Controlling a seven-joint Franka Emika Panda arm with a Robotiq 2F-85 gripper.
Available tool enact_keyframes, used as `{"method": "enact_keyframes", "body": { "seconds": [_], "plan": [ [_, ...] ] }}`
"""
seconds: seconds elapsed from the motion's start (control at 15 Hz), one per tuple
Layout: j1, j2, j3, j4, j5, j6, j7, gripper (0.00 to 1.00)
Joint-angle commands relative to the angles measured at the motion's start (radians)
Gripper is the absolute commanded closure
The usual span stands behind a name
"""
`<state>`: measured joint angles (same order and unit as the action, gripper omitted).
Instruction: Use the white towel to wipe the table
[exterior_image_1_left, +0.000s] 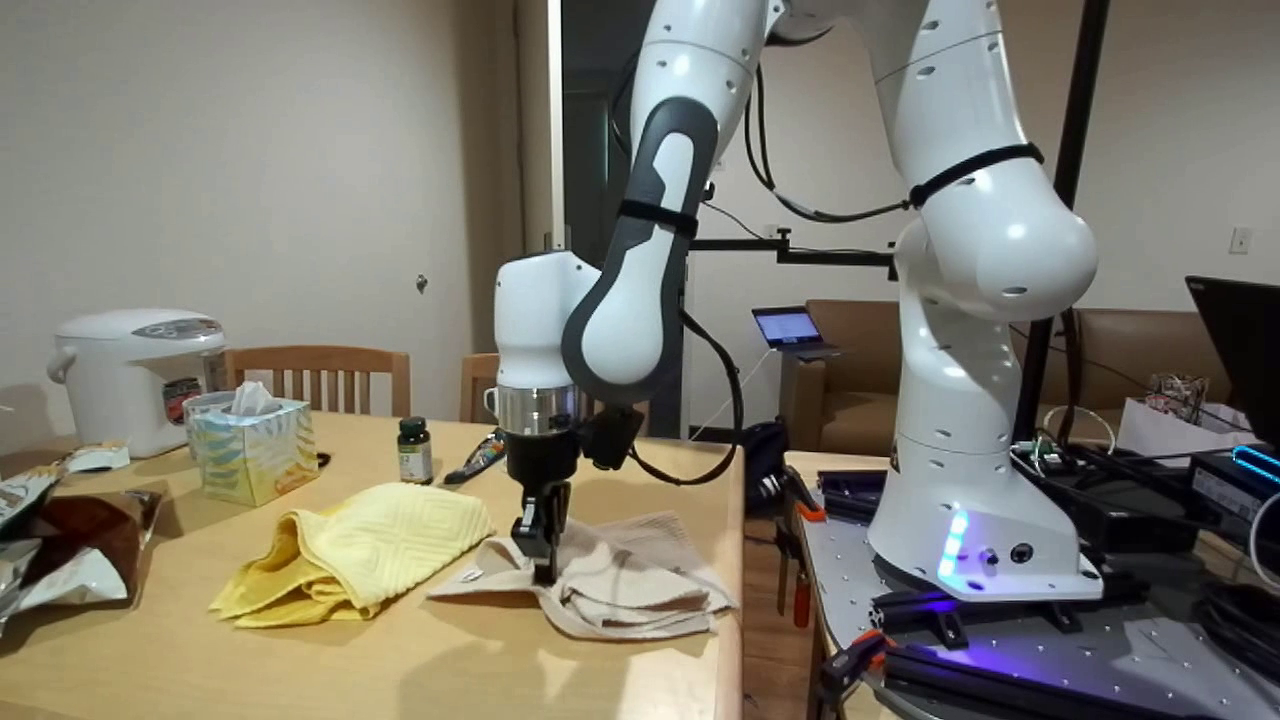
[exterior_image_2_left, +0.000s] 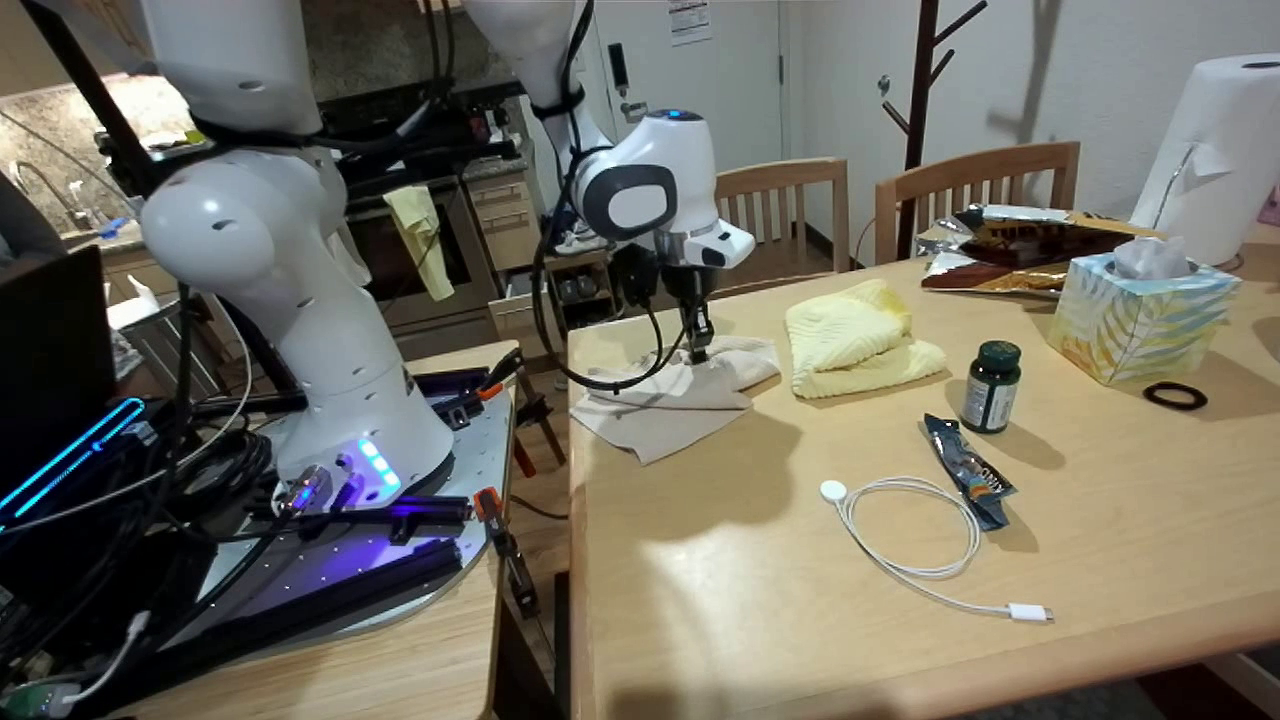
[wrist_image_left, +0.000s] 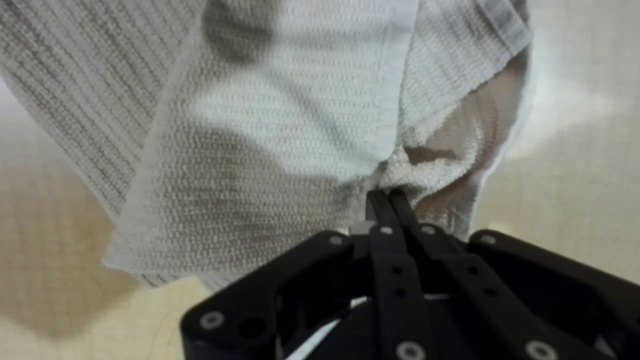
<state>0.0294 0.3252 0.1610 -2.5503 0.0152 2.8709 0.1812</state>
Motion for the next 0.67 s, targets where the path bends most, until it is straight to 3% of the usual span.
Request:
{"method": "enact_keyframes", "body": {
  "seconds": [0.0,0.6],
  "plan": [
    [0.010,0.026,-0.054,0.004,0.012,-0.028,-0.043,1.00],
    [-0.079,0.022,-0.148,-0.044,0.025,-0.002,-0.108,0.99]
  ]
}}
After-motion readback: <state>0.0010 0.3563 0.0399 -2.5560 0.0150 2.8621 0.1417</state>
